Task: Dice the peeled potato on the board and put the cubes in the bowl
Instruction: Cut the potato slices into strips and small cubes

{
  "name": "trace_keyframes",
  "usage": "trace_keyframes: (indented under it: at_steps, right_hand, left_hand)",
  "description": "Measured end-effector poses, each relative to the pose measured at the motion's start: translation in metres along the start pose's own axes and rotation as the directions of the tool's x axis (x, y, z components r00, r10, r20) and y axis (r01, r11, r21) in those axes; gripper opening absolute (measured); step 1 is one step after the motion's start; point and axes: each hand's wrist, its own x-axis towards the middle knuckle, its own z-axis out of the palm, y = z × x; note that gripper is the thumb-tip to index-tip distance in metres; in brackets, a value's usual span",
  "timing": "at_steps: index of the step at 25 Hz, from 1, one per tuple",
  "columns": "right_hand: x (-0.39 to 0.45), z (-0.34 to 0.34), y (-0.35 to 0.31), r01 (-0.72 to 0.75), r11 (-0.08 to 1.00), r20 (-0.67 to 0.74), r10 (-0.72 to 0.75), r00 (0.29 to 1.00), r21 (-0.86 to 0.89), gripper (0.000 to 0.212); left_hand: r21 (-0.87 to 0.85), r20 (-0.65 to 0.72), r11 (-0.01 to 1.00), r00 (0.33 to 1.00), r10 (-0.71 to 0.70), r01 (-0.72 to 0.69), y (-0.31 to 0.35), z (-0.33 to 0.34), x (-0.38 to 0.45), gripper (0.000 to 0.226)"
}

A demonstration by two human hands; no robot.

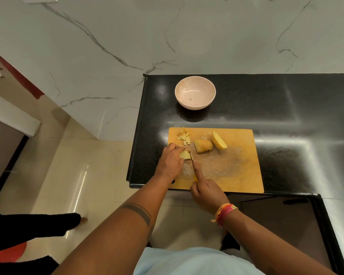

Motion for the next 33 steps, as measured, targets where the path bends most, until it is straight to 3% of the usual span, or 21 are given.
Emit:
trace_keyframes:
  at_steps: [33]
  right_hand:
    - [0.01,-0.002,-0.011,-0.007,1.0,-0.052,0.007,0.999,0.013,0.077]
  left_hand:
    - [0.06,0.02,0.998,1.0,0.012,-0.013,0.009,-0.002,0.004,0.044]
